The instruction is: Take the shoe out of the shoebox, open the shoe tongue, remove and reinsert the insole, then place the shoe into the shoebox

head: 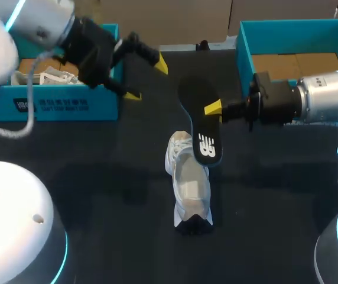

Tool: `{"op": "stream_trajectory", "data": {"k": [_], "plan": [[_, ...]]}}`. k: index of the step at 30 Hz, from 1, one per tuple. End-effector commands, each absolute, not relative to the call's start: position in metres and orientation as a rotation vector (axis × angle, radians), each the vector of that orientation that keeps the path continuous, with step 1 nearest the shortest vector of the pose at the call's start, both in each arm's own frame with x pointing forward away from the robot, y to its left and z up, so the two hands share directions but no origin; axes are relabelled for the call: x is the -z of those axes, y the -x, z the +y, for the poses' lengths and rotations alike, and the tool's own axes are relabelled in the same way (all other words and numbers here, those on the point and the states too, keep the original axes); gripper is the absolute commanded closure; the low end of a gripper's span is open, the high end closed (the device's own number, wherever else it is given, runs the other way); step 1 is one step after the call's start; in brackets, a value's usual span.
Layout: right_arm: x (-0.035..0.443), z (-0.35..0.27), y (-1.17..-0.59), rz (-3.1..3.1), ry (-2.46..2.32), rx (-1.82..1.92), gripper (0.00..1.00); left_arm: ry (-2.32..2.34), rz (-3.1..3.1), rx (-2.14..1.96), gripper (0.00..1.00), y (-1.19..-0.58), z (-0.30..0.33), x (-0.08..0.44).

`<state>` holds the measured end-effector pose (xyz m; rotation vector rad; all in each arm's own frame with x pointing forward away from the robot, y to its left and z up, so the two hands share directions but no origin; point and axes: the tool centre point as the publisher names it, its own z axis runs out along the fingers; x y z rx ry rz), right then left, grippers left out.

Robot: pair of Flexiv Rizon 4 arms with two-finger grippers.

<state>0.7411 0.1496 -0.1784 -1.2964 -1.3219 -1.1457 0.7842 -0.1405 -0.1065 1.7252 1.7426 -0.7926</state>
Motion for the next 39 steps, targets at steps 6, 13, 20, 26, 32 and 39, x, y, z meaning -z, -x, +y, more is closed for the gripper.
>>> {"op": "stream_trajectory", "data": {"k": [6, 13, 20, 26, 32, 39], "plan": [[0.189, 0.154, -0.744, -1.345, 1.262, 1.116, 1.00, -2.021, 1.976, 0.406, 0.00, -0.809, -0.159, 0.092], [0.189, 0.154, -0.744, -1.345, 1.262, 1.116, 1.00, -2.021, 1.976, 0.406, 0.00, -0.809, -0.159, 0.092], [0.189, 0.154, -0.744, -1.345, 1.262, 1.116, 1.00, -2.130, 2.122, 0.366, 0.00, -0.826, -0.192, 0.076], [0.189, 0.154, -0.744, -1.345, 1.262, 1.116, 1.00, -2.217, 2.132, 0.236, 0.00, -0.833, -0.224, 0.070], [0.189, 0.154, -0.744, -1.345, 1.262, 1.116, 1.00, -2.252, 2.153, 0.148, 0.00, -0.837, -0.250, 0.070], [0.189, 0.154, -0.744, -1.345, 1.262, 1.116, 1.00, -2.238, 2.248, 0.061, 0.00, -0.838, -0.263, 0.073]]}}
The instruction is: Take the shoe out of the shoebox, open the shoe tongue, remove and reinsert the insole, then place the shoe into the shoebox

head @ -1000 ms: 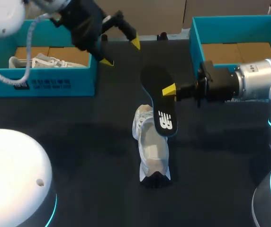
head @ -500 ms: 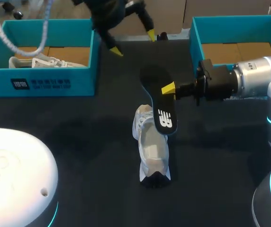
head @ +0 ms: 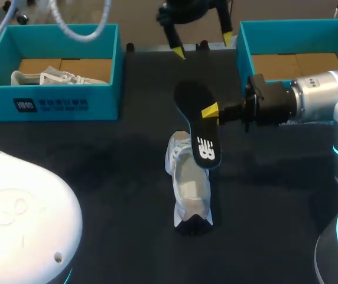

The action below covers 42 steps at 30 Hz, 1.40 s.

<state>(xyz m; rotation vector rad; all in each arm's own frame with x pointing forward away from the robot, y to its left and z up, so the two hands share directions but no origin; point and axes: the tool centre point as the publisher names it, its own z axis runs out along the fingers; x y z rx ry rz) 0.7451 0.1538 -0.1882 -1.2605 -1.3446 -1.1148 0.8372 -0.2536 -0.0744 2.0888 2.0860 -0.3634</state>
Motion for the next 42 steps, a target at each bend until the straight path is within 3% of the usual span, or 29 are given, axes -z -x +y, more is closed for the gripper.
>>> {"op": "stream_trajectory", "data": {"k": [1, 7, 23, 42], "plan": [[0.189, 0.154, -0.744, -1.345, 1.262, 1.116, 1.00, -2.227, 2.259, 0.049, 0.00, -0.838, -0.264, 0.073], [0.189, 0.154, -0.744, -1.345, 1.262, 1.116, 1.00, -2.122, 2.290, 0.034, 0.00, -0.833, -0.262, 0.072], [0.189, 0.154, -0.744, -1.345, 1.262, 1.116, 1.00, -1.510, 1.967, 0.801, 0.00, -0.809, -0.211, 0.088], [0.189, 0.154, -0.744, -1.345, 1.262, 1.116, 1.00, -1.241, 1.722, 1.006, 0.00, -0.785, -0.201, 0.099]]}}
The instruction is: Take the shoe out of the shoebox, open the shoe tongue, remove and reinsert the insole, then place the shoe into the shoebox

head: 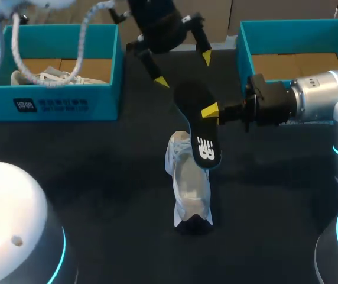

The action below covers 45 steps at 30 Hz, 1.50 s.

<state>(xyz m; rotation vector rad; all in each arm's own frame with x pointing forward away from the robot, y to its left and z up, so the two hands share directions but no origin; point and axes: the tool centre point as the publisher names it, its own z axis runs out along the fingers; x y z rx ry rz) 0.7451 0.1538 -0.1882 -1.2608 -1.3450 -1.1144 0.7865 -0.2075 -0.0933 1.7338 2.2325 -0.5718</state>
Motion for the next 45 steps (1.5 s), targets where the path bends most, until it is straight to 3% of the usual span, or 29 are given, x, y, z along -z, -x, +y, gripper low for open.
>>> {"op": "stream_trajectory", "data": {"k": [1, 17, 34, 45], "plan": [[0.189, 0.154, -0.744, -1.345, 1.262, 1.116, 1.00, -1.241, 1.722, 1.006, 0.00, -0.785, -0.201, 0.099], [0.189, 0.154, -0.744, -1.345, 1.262, 1.116, 1.00, -1.244, 1.314, 1.140, 0.00, -0.774, -0.179, 0.125], [0.189, 0.154, -0.744, -1.345, 1.262, 1.116, 1.00, -1.242, 1.356, 1.166, 0.00, -0.774, -0.160, 0.117], [0.180, 0.158, -0.736, -1.301, 1.324, 1.174, 1.00, -1.181, 1.375, 1.151, 0.00, -0.776, -0.162, 0.145]]}}
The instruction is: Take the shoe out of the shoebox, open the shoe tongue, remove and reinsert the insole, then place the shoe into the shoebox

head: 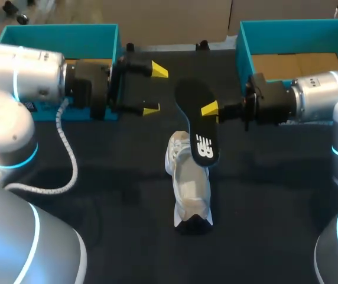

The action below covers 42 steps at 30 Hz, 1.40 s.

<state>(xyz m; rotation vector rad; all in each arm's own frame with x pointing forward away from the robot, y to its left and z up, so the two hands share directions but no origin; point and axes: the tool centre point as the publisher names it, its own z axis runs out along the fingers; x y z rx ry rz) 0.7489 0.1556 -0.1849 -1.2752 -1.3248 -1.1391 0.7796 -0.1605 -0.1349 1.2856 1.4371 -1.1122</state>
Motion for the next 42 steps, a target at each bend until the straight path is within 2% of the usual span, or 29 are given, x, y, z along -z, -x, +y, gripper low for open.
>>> {"op": "stream_trajectory", "data": {"k": [1, 33, 34, 35, 40, 42], "plan": [[0.180, 0.159, -0.735, -1.300, 1.326, 1.174, 1.00, -1.166, 1.387, 1.148, 0.00, -0.776, -0.164, 0.148], [0.177, 0.178, -0.734, -1.273, 1.330, 1.150, 1.00, -1.064, 1.399, 1.230, 0.00, -0.783, -0.200, 0.181], [0.178, 0.178, -0.735, -1.274, 1.327, 1.149, 1.00, -1.070, 1.401, 1.221, 0.02, -0.783, -0.202, 0.181], [0.178, 0.179, -0.735, -1.275, 1.324, 1.147, 1.00, -1.070, 1.400, 1.220, 0.09, -0.782, -0.203, 0.181], [0.179, 0.181, -0.737, -1.277, 1.311, 1.144, 1.00, -1.077, 1.398, 1.216, 0.27, -0.782, -0.208, 0.183], [0.180, 0.180, -0.738, -1.277, 1.308, 1.143, 1.00, -1.082, 1.401, 1.215, 0.38, -0.782, -0.210, 0.185]]}}
